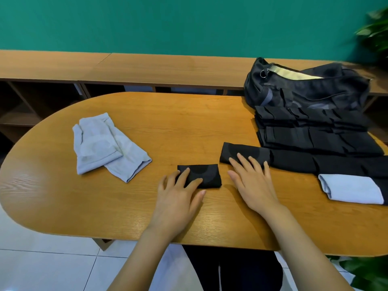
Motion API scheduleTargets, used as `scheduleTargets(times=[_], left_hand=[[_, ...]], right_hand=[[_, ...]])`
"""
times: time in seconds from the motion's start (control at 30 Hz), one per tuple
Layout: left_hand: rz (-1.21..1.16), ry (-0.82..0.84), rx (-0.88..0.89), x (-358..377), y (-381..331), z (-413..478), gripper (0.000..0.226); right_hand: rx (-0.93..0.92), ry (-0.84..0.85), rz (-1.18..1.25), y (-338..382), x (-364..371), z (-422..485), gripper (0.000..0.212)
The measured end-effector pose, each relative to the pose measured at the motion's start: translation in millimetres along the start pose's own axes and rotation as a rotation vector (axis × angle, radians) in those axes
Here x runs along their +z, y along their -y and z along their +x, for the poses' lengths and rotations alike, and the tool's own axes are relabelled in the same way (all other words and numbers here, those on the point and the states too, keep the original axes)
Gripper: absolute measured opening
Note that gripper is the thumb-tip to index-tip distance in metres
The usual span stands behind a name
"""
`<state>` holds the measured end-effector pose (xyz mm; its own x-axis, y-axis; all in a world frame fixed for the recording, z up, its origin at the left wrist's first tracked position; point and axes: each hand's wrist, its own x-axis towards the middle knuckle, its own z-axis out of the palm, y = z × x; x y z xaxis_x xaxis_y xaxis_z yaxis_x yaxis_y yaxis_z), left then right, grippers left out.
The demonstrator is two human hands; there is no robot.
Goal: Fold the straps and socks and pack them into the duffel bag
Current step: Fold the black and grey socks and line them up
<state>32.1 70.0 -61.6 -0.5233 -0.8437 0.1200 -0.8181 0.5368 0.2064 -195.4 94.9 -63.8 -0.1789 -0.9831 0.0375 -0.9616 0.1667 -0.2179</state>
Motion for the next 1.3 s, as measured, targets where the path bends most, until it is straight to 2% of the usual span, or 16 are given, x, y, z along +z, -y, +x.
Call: scheduleTargets(times=[0.07,0.13,0.27,0.43,0.53,0.7,0.83,0.9,0.97,1.07,1.17,1.23,1.3], left_hand=[[-0.023,0.051,0.055,-4.1,-5.6,3.4,0.065],[-0.031,0.095,0.113,-4.6,-15.3,6.2,0.067],[-0.011,0.117,0.179,6.0,-41.4,18.0,0.056],[0.014,0.143,0.188,17.0,-73.0,39.8,0.059],[-0.021,0.091,0.175,13.4,-66.0,41.3,0.065],[-0.075,-0.111,0.003,-0.2,-6.3,28.0,0.06],[-0.02,-0.296,-0.21,-5.5,54.9,14.8,0.048],[-0.008,-0.236,-0.364,-8.8,76.3,8.9,0.046],[0.01,-0.135,-0.424,-7.3,88.6,3.7,0.054],[-0.053,-0.138,-0.252,-6.8,85.6,-3.7,0.064],[-0.238,-0.147,-0.079,-9.5,70.9,-5.3,0.062],[-0.274,-0.205,-0.049,-10.1,67.0,-4.3,0.052],[-0.203,-0.282,-0.085,-7.2,73.7,-2.9,0.045]], right_hand=[[-0.018,0.005,0.057,-2.2,-2.2,3.1,0.082],[-0.012,0.018,0.132,-3.2,-9.3,8.2,0.071],[-0.006,0.071,0.242,-7.1,-26.8,18.9,0.071],[-0.017,-0.032,0.248,-14.6,-30.5,17.5,0.07],[-0.072,-0.074,0.243,-14.5,-26.9,12.7,0.075],[-0.157,-0.134,0.265,3.8,-24.0,12.8,0.075],[-0.245,-0.102,0.269,31.7,-15.5,18.6,0.078],[-0.274,-0.077,0.274,47.7,-11.4,19.4,0.073],[-0.296,-0.054,0.273,62.8,-8.4,18.4,0.068],[-0.335,-0.022,0.262,80.3,-1.6,17.7,0.065],[-0.371,0.001,0.244,91.7,8.7,19.6,0.072],[-0.397,0.029,0.239,97.4,13.8,20.2,0.079],[-0.429,0.087,0.226,103.1,16.4,19.3,0.077]])
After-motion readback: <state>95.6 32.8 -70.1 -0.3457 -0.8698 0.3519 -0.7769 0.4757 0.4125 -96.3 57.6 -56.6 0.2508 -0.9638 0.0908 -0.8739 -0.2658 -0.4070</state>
